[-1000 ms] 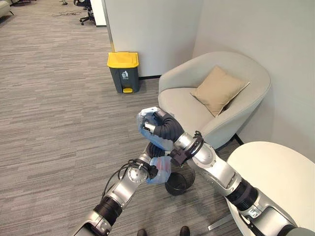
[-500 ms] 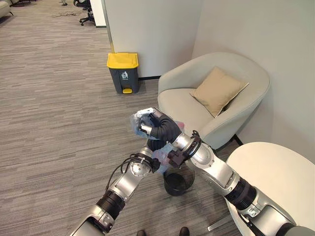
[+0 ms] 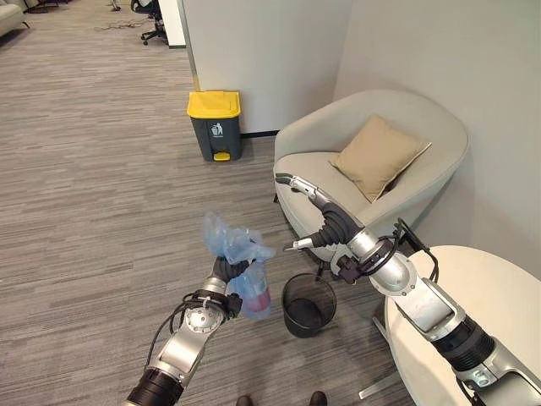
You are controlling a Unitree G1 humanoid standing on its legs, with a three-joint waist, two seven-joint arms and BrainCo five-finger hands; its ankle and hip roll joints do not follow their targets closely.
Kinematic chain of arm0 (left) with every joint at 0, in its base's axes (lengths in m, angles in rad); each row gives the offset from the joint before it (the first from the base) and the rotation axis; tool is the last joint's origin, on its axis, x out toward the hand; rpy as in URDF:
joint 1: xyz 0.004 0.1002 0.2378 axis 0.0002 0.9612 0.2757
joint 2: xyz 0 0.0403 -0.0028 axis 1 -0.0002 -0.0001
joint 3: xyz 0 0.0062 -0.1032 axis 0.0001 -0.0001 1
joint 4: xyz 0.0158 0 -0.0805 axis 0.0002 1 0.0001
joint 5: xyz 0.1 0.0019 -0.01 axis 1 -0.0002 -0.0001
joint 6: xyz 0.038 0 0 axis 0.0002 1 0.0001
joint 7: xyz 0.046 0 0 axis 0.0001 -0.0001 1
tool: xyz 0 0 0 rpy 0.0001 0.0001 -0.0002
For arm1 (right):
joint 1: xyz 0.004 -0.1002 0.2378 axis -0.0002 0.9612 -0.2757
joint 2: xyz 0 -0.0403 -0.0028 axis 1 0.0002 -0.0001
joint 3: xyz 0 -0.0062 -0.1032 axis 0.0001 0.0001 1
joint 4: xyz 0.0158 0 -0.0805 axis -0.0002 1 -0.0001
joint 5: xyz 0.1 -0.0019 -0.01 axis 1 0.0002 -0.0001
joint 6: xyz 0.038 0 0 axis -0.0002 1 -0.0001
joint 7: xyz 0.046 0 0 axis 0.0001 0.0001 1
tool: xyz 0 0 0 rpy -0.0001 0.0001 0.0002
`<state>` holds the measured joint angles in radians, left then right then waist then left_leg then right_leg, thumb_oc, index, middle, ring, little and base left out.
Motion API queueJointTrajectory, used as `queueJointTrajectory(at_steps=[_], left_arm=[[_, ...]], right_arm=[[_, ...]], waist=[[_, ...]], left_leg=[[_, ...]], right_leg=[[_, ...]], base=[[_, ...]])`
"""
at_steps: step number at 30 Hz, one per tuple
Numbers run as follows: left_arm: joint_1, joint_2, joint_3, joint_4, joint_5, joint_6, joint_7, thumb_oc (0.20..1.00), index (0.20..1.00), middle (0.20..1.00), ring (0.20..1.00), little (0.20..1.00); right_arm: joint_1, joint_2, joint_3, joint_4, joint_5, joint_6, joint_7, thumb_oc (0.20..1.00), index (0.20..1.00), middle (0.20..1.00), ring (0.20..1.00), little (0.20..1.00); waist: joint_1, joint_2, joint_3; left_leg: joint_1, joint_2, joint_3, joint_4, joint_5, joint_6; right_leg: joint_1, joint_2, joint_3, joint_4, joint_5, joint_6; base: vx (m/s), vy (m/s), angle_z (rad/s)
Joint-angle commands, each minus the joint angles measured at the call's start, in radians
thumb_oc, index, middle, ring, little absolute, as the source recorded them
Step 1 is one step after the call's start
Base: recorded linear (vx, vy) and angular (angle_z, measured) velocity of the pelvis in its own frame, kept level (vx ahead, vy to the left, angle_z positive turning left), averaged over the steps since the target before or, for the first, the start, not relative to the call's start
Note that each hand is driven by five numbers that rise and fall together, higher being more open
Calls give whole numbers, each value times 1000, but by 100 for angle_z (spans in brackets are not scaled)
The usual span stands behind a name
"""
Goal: Gather garbage on tea table into small bin, then transfer packed bag to large trash can.
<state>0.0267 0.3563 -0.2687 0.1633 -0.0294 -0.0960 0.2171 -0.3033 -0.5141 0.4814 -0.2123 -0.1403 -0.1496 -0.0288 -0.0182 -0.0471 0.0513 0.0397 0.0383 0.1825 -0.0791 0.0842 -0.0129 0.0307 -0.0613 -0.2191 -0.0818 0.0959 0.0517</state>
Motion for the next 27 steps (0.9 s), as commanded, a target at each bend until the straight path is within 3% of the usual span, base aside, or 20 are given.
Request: queueJointTrajectory(at_steps=[1,11,16,27], left_arm=[[-81,30,31,12,-44,-55,8,200,200,200,200,200],[73,58,179,114,-108,-42,-97,200,200,200,200,200],[177,57,291,197,-154,-33,-158,200,200,200,200,200],[218,30,346,261,-175,-17,-171,200,200,200,200,200]], right_arm=[[-24,7,-34,-51,-21,-39,-38,1000,1000,1000,1000,1000],[285,-4,-195,216,51,26,32,1000,1000,1000,1000,1000],[423,65,-331,456,141,58,45,1000,1000,1000,1000,1000],[432,86,-392,544,151,59,24,1000,1000,1000,1000,1000]], waist=[[4,-29,-19],[-4,-22,-11],[-4,-14,0],[18,-18,54]], left_leg=[[26,-21,-39,-6,-123,-14],[25,-19,-44,-1,-117,-19],[19,-18,-55,6,-114,-23],[-63,-15,-81,104,-125,-33]], right_leg=[[21,-13,45,53,-140,65],[24,-8,34,56,-149,59],[23,-7,24,62,-159,53],[1,-16,-12,83,-172,40]], base=[[0,0,0],[-3,-10,0],[-12,-21,1],[-49,-25,11]])
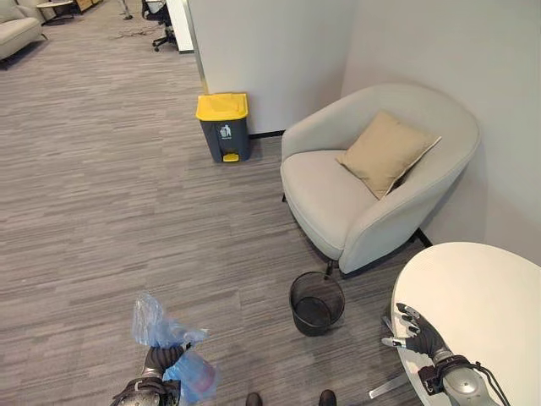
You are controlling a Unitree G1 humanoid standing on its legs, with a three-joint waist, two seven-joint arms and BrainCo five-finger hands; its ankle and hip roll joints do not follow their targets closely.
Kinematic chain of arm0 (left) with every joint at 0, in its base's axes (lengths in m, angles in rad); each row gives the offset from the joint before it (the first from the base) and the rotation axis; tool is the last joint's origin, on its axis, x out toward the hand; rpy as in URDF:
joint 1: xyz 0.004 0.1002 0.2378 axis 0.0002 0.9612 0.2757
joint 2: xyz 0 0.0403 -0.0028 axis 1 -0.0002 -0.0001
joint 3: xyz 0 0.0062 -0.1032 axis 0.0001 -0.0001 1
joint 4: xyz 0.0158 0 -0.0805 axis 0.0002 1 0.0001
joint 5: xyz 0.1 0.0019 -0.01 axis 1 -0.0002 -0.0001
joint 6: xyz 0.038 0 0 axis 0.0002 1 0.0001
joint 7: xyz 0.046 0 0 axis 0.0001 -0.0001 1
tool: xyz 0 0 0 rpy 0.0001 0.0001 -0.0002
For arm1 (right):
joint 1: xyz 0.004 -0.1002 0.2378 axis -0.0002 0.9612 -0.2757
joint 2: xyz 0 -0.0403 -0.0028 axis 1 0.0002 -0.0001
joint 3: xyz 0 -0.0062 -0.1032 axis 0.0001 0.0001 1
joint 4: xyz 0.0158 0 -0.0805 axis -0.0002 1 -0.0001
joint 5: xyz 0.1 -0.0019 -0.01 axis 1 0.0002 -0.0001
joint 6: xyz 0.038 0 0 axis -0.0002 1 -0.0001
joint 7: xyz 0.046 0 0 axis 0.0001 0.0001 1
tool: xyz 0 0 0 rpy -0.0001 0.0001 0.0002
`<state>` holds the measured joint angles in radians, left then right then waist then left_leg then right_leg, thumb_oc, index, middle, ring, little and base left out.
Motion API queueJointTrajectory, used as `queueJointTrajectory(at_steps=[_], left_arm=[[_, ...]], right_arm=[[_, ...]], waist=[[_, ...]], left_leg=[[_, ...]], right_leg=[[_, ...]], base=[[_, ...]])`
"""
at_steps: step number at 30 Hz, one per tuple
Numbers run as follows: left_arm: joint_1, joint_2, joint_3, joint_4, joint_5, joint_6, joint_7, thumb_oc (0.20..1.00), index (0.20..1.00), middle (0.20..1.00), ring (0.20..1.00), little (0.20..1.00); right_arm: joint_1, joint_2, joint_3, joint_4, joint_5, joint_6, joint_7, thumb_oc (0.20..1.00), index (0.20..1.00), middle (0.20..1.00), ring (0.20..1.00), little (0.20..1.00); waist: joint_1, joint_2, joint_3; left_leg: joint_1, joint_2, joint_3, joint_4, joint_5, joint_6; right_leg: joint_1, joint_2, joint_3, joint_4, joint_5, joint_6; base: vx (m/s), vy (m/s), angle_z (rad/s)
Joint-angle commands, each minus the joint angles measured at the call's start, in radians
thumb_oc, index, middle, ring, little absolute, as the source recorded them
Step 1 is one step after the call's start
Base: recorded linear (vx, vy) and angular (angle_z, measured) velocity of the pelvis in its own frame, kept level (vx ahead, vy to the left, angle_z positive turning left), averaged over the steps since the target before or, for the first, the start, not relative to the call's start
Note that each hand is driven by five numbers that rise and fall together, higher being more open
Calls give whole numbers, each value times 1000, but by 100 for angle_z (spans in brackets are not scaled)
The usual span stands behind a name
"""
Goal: Gather garbage on tea table into small bin, then transfer packed bag to large trash can.
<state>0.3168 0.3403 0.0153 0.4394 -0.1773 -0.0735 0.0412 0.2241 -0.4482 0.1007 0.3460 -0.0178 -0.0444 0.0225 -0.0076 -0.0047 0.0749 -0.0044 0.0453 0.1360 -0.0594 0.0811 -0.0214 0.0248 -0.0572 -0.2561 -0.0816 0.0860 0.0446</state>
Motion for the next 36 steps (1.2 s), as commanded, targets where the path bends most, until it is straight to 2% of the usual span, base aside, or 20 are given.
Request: queueJointTrajectory(at_steps=[1,2,4,5,6,7,8,12,14,15,16,17,21,29,33,34,35,36], left_arm=[[-82,48,57,-11,-27,-40,8,200,200,200,200,200],[-89,49,53,-10,-27,-40,7,200,200,200,200,200],[-127,57,34,-12,-31,-47,17,200,200,200,200,200],[-138,58,23,-20,-32,-49,15,200,200,200,200,200],[-140,59,18,-19,-31,-49,12,200,200,200,200,200],[-140,60,14,-13,-27,-47,6,200,200,200,200,200],[-147,66,5,-4,-20,-48,7,200,200,200,200,200],[-155,77,2,-4,-11,-48,14,200,200,200,200,200],[-175,107,3,-8,6,-47,20,200,200,200,200,200],[-176,108,3,-8,6,-48,20,200,200,200,200,200],[-189,119,-8,-11,14,-49,22,200,200,200,200,200],[-194,122,-14,-14,15,-48,18,200,200,200,200,200],[-207,128,-25,-5,20,-47,16,200,200,200,200,200],[-211,109,-31,9,34,-41,15,200,200,200,200,200],[-215,100,-35,11,38,-43,17,200,200,200,200,200],[-218,100,-39,12,42,-43,17,200,200,200,200,200],[-209,96,-44,6,47,-44,13,200,200,200,200,200],[-209,97,-44,6,47,-44,13,200,200,200,200,200]], right_arm=[[-102,18,-11,-13,24,-47,-35,1000,1000,1000,1000,1000],[-109,17,-11,-9,24,-46,-39,1000,1000,1000,1000,1000],[-121,15,-14,9,21,-46,-66,1000,1000,1000,1000,1000],[-118,15,-13,27,14,-41,-79,1000,1000,1000,1000,1000],[-117,18,-10,38,8,-39,-82,1000,1000,1000,1000,1000],[-115,21,-7,49,4,-35,-83,1000,1000,1000,1000,1000],[-122,27,3,67,-4,-33,-89,1000,1000,1000,1000,1000],[-150,51,24,82,-16,-26,-95,1000,1000,1000,1000,1000],[-168,73,39,81,-24,-26,-96,1000,1000,1000,1000,1000],[-168,74,39,82,-24,-26,-96,1000,1000,1000,1000,1000],[-163,82,38,81,-21,-26,-98,1000,1000,1000,1000,1000],[-157,83,36,76,-17,-28,-97,1000,1000,1000,1000,1000],[-157,85,32,78,0,-33,-102,1000,1000,1000,1000,1000],[-150,75,30,72,-1,-26,-104,1000,1000,1000,1000,1000],[-147,71,32,69,-8,-24,-105,1000,1000,1000,1000,1000],[-140,69,31,68,-10,-25,-105,1000,1000,1000,1000,1000],[-128,64,28,67,-7,-28,-102,1000,1000,1000,1000,1000],[-129,64,28,67,-7,-28,-102,1000,1000,1000,1000,1000]], waist=[[15,-64,46],[17,-64,51],[23,-71,77],[15,-68,79],[11,-65,75],[8,-59,67],[6,-58,65],[14,-66,68],[22,-74,88],[23,-75,89],[9,-79,103],[-7,-76,110],[-18,-77,122],[-58,-85,141],[-67,-77,138],[-75,-81,131],[-84,-72,115],[-86,-76,113]], left_leg=[[-42,-20,-33,103,-119,-29],[-61,-22,-36,118,-119,-31],[-128,-11,12,185,-119,-42],[-139,18,99,219,-139,-34],[-131,25,126,214,-145,-30],[-108,28,128,201,-173,-32],[-102,24,135,187,-177,-25],[-99,4,129,166,-191,-1],[-89,-16,122,170,-212,24],[-90,-17,122,170,-213,24],[-86,-28,111,167,-196,36],[-69,-38,86,157,-201,41],[-44,-47,65,146,-216,43],[58,-92,-8,141,-288,39],[94,-94,-31,138,-317,30],[104,-101,-43,137,-325,28],[137,-92,-57,137,-346,16],[134,-95,-58,136,-342,17]], right_leg=[[0,-27,11,86,-161,46],[-5,-31,0,87,-161,45],[-24,-58,-59,92,-154,46],[-32,-76,-106,94,-153,49],[-34,-80,-119,95,-150,51],[-24,-76,-117,94,-162,61],[-18,-84,-129,94,-157,71],[-40,-113,-121,138,-154,90],[-95,-159,-102,299,-167,107],[-97,-161,-101,302,-169,108],[-152,-146,-61,356,-137,100],[-184,-116,-10,352,-133,96],[-222,-108,-18,323,-106,90],[-337,-97,-45,189,-4,123],[-365,-89,-48,198,5,125],[-360,-92,-40,191,7,123],[-346,-79,-13,199,-3,109],[-348,-83,-13,196,1,109]], base=[[-142,-8,28],[-219,4,36],[-211,52,70],[-94,108,108],[61,133,106],[152,171,88],[170,271,75],[45,233,28],[53,251,-1],[9,160,6],[53,128,28],[92,143,43],[111,34,56],[236,-9,35],[256,-64,35],[437,-161,38],[335,-133,42],[349,-139,56]])
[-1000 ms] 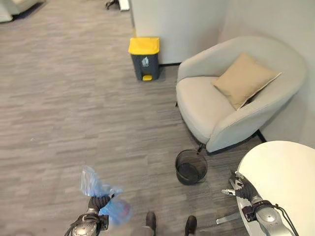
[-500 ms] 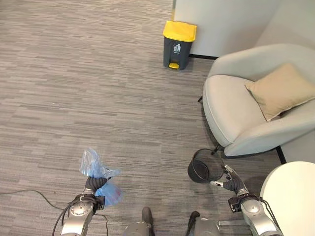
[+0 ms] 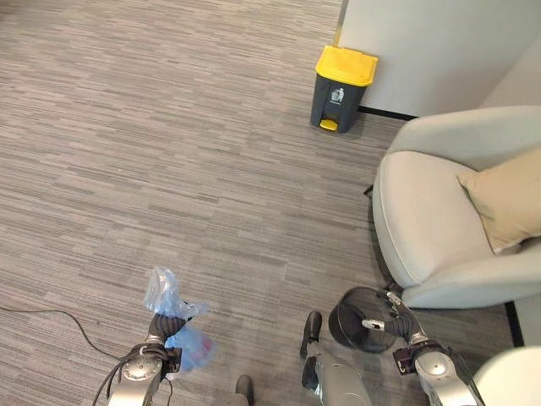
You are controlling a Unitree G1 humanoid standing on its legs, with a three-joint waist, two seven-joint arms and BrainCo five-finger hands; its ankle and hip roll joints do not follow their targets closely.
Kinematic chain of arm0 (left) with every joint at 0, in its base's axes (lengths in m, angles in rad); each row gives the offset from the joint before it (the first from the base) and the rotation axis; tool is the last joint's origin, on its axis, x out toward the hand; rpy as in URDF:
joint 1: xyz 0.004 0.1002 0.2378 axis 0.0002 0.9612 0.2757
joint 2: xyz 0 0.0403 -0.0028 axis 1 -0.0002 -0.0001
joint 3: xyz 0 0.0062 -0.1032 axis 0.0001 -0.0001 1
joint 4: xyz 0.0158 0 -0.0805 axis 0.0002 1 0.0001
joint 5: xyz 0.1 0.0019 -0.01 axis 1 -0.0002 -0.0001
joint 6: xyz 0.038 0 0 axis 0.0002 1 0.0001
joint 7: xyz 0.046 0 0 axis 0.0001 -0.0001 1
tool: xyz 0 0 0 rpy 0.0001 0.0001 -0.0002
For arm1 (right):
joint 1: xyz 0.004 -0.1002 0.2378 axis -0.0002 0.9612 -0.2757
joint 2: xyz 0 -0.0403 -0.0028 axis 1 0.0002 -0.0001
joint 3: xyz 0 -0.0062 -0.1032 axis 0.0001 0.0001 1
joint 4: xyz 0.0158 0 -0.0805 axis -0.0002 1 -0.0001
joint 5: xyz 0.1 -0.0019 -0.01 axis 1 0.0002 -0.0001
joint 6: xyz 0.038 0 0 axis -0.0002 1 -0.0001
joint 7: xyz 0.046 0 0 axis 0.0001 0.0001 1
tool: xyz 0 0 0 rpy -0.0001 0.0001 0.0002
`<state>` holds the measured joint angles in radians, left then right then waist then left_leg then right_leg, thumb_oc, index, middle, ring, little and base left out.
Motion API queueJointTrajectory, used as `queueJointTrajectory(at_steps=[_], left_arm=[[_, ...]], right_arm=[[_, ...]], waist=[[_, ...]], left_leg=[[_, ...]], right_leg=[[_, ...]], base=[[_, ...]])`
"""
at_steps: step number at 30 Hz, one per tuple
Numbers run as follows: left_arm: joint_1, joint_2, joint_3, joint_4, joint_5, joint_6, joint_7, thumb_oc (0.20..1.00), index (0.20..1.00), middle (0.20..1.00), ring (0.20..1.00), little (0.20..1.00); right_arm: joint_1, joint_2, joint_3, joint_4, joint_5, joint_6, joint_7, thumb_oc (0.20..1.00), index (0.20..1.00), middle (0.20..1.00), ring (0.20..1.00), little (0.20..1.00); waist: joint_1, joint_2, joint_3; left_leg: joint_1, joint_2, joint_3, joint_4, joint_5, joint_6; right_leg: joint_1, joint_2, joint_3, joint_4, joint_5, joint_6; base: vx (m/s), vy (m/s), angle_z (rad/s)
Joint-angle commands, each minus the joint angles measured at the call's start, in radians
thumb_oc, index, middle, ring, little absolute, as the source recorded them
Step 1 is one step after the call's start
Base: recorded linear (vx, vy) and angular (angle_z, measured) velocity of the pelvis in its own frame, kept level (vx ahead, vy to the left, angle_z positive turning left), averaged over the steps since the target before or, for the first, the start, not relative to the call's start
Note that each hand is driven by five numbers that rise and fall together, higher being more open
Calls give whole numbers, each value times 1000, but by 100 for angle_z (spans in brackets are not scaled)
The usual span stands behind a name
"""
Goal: Gather garbage on tea table into small bin, then transfer packed bag to large trash can.
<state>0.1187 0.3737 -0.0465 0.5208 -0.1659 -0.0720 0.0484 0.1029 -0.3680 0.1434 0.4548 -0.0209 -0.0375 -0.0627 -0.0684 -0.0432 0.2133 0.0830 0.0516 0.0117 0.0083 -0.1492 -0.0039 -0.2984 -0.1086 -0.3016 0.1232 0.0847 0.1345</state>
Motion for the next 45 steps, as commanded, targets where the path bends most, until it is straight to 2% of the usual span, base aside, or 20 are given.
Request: queueJointTrajectory(at_steps=[1,2,3,4,7,8,9,10,11,14,18,23,24,26,27,30,34,39,42,45], left_arm=[[-8,59,18,-76,34,-46,8,200,200,200,200,200],[1,55,20,-78,33,-47,6,200,200,200,200,200],[2,49,16,-79,32,-48,6,200,200,200,200,200],[2,50,16,-79,32,-48,6,200,200,200,200,200],[6,40,19,-78,13,-47,7,200,200,200,200,200],[-5,32,6,-71,6,-46,9,200,200,200,200,200],[-5,32,6,-71,6,-46,9,200,200,200,200,200],[-16,34,-4,-70,8,-47,6,200,200,200,200,200],[-21,36,-7,-72,8,-46,5,200,200,200,200,200],[-30,47,-11,-79,18,-44,9,200,200,200,200,200],[-14,46,-4,-91,16,-41,11,200,200,200,200,200],[9,52,6,-103,21,-41,1,200,200,200,200,200],[20,62,18,-107,19,-39,0,200,200,200,200,200],[17,68,22,-110,15,-38,6,200,200,200,200,200],[14,77,29,-113,8,-37,8,200,200,200,200,200],[4,82,37,-110,-2,-40,20,200,200,200,200,200],[4,81,34,-108,-9,-42,23,200,200,200,200,200],[-7,71,31,-84,-16,-43,27,200,200,200,200,200],[-3,66,28,-90,-6,-45,20,200,200,200,200,200],[11,57,24,-95,1,-45,13,200,200,200,200,200]], right_arm=[[-4,-19,-16,-35,-6,-35,-17,1000,1000,1000,1000,1000],[-3,-22,-17,-34,-5,-35,-17,1000,1000,1000,1000,1000],[-1,-32,-18,-36,3,-41,-16,1000,1000,1000,1000,1000],[-2,-31,-18,-36,3,-41,-16,1000,1000,1000,1000,1000],[0,-46,-22,-24,8,-37,-22,1000,1000,1000,1000,1000],[-12,-54,-25,-16,16,-37,-34,1000,1000,1000,1000,1000],[-13,-53,-25,-16,16,-37,-34,1000,1000,1000,1000,1000],[-17,-58,-32,-13,24,-40,-37,1000,1000,1000,1000,1000],[-20,-60,-34,-11,26,-38,-40,1000,1000,1000,1000,1000],[-26,-53,-31,5,30,-38,-52,1000,1000,1000,1000,1000],[-27,-39,-23,22,26,-35,-59,1000,1000,1000,1000,1000],[-26,-29,-15,34,9,-35,-51,1000,1000,1000,1000,1000],[-35,-9,-12,34,1,-30,-39,1000,1000,1000,1000,1000],[-46,-4,-5,38,0,-29,-36,1000,1000,1000,1000,1000],[-61,1,1,38,-1,-28,-30,1000,1000,1000,1000,1000],[-85,8,9,36,1,-28,-31,1000,1000,1000,1000,1000],[-94,1,14,36,5,-25,-30,1000,1000,1000,1000,1000],[-94,-10,22,37,-3,-16,-31,1000,1000,1000,1000,1000],[-69,-14,16,32,-9,-17,-29,1000,1000,1000,1000,1000],[-54,-19,4,34,-3,-20,-33,1000,1000,1000,1000,1000]], waist=[[-31,-32,-36],[-35,-26,-45],[-39,-10,-55],[-42,-15,-58],[-47,-1,-70],[-41,-4,-60],[-42,-7,-62],[-37,-22,-53],[-32,-28,-49],[4,-39,-21],[46,-25,-8],[59,-29,-28],[67,-40,-41],[75,-47,-44],[80,-47,-38],[77,-43,-31],[64,-33,-25],[38,-29,-4],[26,-33,-7],[16,-19,-32]], left_leg=[[57,-90,65,78,-119,-12],[61,-78,70,97,-124,-22],[54,-49,80,160,-92,-47],[49,-53,78,159,-87,-46],[18,-1,105,269,-2,-84],[-52,12,121,288,3,-59],[-54,8,121,285,8,-58],[-122,4,128,271,-31,-44],[-160,0,127,265,-33,-41],[-329,-26,96,233,85,-57],[-393,-45,48,143,188,-71],[-371,-56,31,150,156,-53],[-356,-59,55,180,118,-27],[-346,-65,73,194,91,-6],[-329,-71,85,198,67,18],[-264,-79,103,167,39,38],[-201,-82,102,133,17,41],[-89,-101,90,91,-25,32],[-37,-116,55,99,-70,15],[-24,-86,51,155,-68,-26]], right_leg=[[-16,-26,44,-4,-4,12],[-6,-23,44,-2,-9,5],[23,-4,43,-5,-25,-9],[21,-8,43,-8,-21,-9],[75,26,39,-21,-69,-40],[115,36,59,-30,-108,-54],[112,32,59,-32,-105,-54],[136,25,74,-41,-120,-52],[148,23,83,-46,-125,-53],[204,43,118,-71,-144,-63],[259,81,169,-75,-177,-68],[303,69,211,-67,-211,-59],[315,37,240,-40,-221,-41],[303,20,255,-1,-216,-23],[264,10,266,92,-200,-9],[162,-6,233,204,-133,8],[105,-7,181,148,-124,-3],[12,-23,85,-21,-43,15],[18,-26,101,-51,-23,15],[51,-21,92,-43,-27,-5]], base=[[227,-112,44],[431,-222,27],[295,-163,7],[277,-179,-4],[259,-140,0],[241,-85,1],[298,-77,-9],[182,-43,-22],[285,-58,-12],[208,-11,-11],[263,77,-56],[317,186,-73],[365,290,-30],[352,305,-44],[247,241,-67],[251,180,-24],[262,47,-26],[292,-32,-2],[353,-139,33],[337,-180,80]])
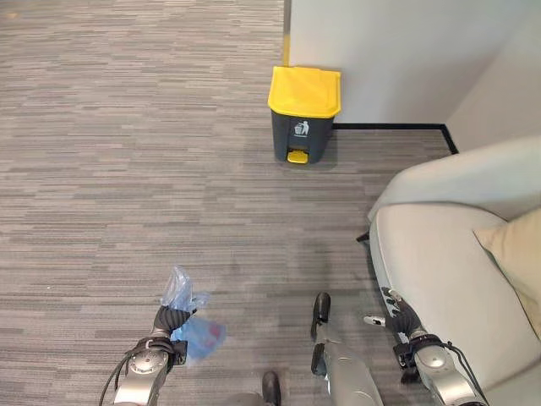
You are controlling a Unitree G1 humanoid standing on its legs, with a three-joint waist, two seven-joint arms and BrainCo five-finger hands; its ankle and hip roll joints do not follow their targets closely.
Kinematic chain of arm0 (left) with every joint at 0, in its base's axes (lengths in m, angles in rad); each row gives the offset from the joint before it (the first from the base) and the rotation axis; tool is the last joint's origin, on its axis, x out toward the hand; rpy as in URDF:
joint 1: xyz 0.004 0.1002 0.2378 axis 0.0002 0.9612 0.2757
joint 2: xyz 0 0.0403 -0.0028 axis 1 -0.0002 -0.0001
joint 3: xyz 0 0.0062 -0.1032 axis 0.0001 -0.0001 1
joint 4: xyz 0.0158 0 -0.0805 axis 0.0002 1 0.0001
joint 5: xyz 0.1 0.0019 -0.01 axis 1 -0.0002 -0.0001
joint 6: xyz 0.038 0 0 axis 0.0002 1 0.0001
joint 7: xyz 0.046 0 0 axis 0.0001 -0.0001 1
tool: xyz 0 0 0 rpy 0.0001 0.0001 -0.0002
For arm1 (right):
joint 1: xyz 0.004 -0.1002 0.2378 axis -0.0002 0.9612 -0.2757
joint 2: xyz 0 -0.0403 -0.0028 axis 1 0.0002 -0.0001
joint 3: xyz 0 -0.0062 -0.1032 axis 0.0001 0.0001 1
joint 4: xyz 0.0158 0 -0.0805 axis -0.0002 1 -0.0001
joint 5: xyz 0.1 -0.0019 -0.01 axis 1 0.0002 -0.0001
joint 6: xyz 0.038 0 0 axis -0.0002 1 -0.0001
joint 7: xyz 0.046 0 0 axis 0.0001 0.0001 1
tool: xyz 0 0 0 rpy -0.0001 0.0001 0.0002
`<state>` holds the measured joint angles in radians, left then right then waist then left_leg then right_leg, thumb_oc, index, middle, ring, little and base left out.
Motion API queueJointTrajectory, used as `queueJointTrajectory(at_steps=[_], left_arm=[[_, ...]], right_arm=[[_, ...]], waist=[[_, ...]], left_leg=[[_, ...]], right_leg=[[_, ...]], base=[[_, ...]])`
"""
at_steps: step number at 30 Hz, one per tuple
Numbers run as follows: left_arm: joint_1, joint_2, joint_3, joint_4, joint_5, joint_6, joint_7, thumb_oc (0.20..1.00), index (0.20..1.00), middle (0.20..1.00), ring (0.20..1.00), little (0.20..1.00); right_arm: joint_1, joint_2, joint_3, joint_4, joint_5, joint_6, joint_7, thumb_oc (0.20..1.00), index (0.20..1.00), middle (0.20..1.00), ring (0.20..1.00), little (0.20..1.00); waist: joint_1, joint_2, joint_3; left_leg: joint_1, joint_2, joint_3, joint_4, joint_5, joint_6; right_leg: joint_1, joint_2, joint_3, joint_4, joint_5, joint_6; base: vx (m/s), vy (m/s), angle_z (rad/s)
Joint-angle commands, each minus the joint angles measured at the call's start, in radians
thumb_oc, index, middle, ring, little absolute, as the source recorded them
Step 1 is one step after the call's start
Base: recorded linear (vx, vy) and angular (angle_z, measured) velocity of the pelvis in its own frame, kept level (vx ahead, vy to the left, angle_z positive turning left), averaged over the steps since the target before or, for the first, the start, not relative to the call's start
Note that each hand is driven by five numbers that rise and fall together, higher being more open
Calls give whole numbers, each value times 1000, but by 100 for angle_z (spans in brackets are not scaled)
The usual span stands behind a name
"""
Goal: Gather garbage on tea table into small bin, then transfer packed bag to large trash can.
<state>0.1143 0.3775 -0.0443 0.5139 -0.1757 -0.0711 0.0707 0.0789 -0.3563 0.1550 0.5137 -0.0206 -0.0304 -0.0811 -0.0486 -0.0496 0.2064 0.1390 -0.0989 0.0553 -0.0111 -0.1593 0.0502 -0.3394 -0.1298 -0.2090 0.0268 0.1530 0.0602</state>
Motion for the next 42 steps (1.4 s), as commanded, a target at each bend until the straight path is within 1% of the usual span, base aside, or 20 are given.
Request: queueJointTrajectory(at_steps=[1,2,4,5,7,9,10,11,13,15,17,18,20,21,23,28,33,37,39,42], left_arm=[[19,49,22,-90,9,-44,-14,200,200,200,200,200],[22,44,20,-96,6,-40,-21,200,200,200,200,200],[18,44,21,-95,6,-40,-22,200,200,200,200,200],[10,42,20,-86,0,-37,-21,200,200,200,200,200],[8,41,18,-83,-1,-37,-18,200,200,200,200,200],[3,38,9,-78,0,-35,-19,200,200,200,200,200],[2,38,9,-78,0,-35,-19,200,200,200,200,200],[0,40,3,-75,4,-36,-20,200,200,200,200,200],[-4,43,-11,-69,9,-35,-17,200,200,200,200,200],[-3,45,-15,-74,13,-35,-14,200,200,200,200,200],[16,50,-9,-94,28,-34,-23,200,200,200,200,200],[17,50,-9,-94,28,-34,-23,200,200,200,200,200],[19,64,6,-106,27,-31,-22,200,200,200,200,200],[15,72,13,-109,24,-30,-15,200,200,200,200,200],[4,80,17,-100,22,-31,-7,200,200,200,200,200],[-2,81,8,-90,5,-34,-2,200,200,200,200,200],[-5,68,10,-71,-2,-38,-2,200,200,200,200,200],[17,54,14,-68,1,-35,-12,200,200,200,200,200],[37,48,17,-72,7,-26,-21,200,200,200,200,200],[24,44,6,-74,-2,-20,-26,200,200,200,200,200]], right_arm=[[-29,-33,-12,-24,-2,-29,-15,1000,1000,1000,1000,1000],[-31,-40,-15,-23,2,-31,-17,1000,1000,1000,1000,1000],[-31,-45,-18,-27,7,-34,-21,1000,1000,1000,1000,1000],[-23,-52,-25,-29,12,-34,-30,1000,1000,1000,1000,1000],[-25,-53,-25,-27,12,-31,-31,1000,1000,1000,1000,1000],[-29,-63,-27,-24,14,-31,-34,1000,1000,1000,1000,1000],[-30,-63,-27,-24,14,-31,-34,1000,1000,1000,1000,1000],[-31,-70,-28,-21,10,-30,-35,1000,1000,1000,1000,1000],[-29,-68,-26,1,7,-26,-48,1000,1000,1000,1000,1000],[-26,-59,-25,12,8,-22,-53,1000,1000,1000,1000,1000],[-19,-37,-21,15,-16,-19,-39,1000,1000,1000,1000,1000],[-18,-36,-21,15,-16,-18,-39,1000,1000,1000,1000,1000],[-29,-21,-12,15,-30,-14,-27,1000,1000,1000,1000,1000],[-43,-15,-3,14,-33,-13,-23,1000,1000,1000,1000,1000],[-53,-5,4,14,-29,-16,-23,1000,1000,1000,1000,1000],[-67,-17,10,10,-22,-11,-23,1000,1000,1000,1000,1000],[-59,-22,14,12,-26,-8,-22,1000,1000,1000,1000,1000],[-48,-30,3,13,-18,-15,-24,1000,1000,1000,1000,1000],[-27,-42,-13,-9,-12,-23,-24,1000,1000,1000,1000,1000],[-21,-57,-24,-6,-5,-24,-31,1000,1000,1000,1000,1000]], waist=[[-6,-5,-30],[-5,5,-31],[-8,2,-34],[-7,1,-29],[-9,-3,-30],[3,-8,-18],[2,-11,-21],[9,-16,-16],[36,-4,-10],[49,-5,-7],[56,-17,-31],[57,-17,-32],[66,-31,-39],[70,-34,-37],[67,-31,-39],[33,-9,-11],[16,-16,12],[20,-22,-22],[14,-13,-49],[8,-21,-44]], left_leg=[[-89,79,9,215,-40,-96],[-130,111,10,338,23,-125],[-161,119,10,394,61,-134],[-209,154,26,528,105,-132],[-224,150,28,522,105,-120],[-291,135,36,475,32,-92],[-294,131,36,469,39,-90],[-343,115,42,414,10,-82],[-429,120,54,221,146,-107],[-464,128,67,186,204,-121],[-431,110,68,192,166,-91],[-431,110,69,193,165,-91],[-403,93,79,212,113,-56],[-381,81,83,209,92,-32],[-337,68,85,178,74,-12],[-230,54,63,127,39,-5],[-171,41,45,143,-4,-20],[-134,46,43,154,-27,-44],[-115,96,39,184,11,-94],[-170,135,46,338,57,-123]], right_leg=[[109,6,-7,49,-103,60],[144,25,-7,44,-123,36],[160,28,-8,35,-132,22],[204,56,6,34,-177,-15],[211,56,11,32,-186,-18],[251,57,30,26,-218,-13],[248,53,30,25,-215,-12],[270,49,34,18,-229,-6],[330,77,47,2,-262,0],[370,83,57,-5,-277,3],[408,54,91,24,-299,25],[407,54,92,25,-300,25],[395,20,120,101,-298,51],[356,8,134,189,-274,67],[286,6,143,286,-223,82],[135,29,88,226,-198,61],[103,2,-1,119,-159,75],[158,7,-16,93,-155,56],[218,47,-13,55,-177,33],[258,67,-10,33,-202,0]], base=[[333,-249,78],[214,-176,59],[263,-206,7],[366,-235,-30],[247,-106,-34],[239,-27,-28],[224,14,-23],[308,52,-29],[467,114,-9],[395,144,-19],[536,317,-24],[481,355,-63],[332,297,-66],[303,292,-24],[259,214,-10],[238,75,5],[221,-54,28],[273,-180,83],[396,-361,18],[128,-189,-15]])
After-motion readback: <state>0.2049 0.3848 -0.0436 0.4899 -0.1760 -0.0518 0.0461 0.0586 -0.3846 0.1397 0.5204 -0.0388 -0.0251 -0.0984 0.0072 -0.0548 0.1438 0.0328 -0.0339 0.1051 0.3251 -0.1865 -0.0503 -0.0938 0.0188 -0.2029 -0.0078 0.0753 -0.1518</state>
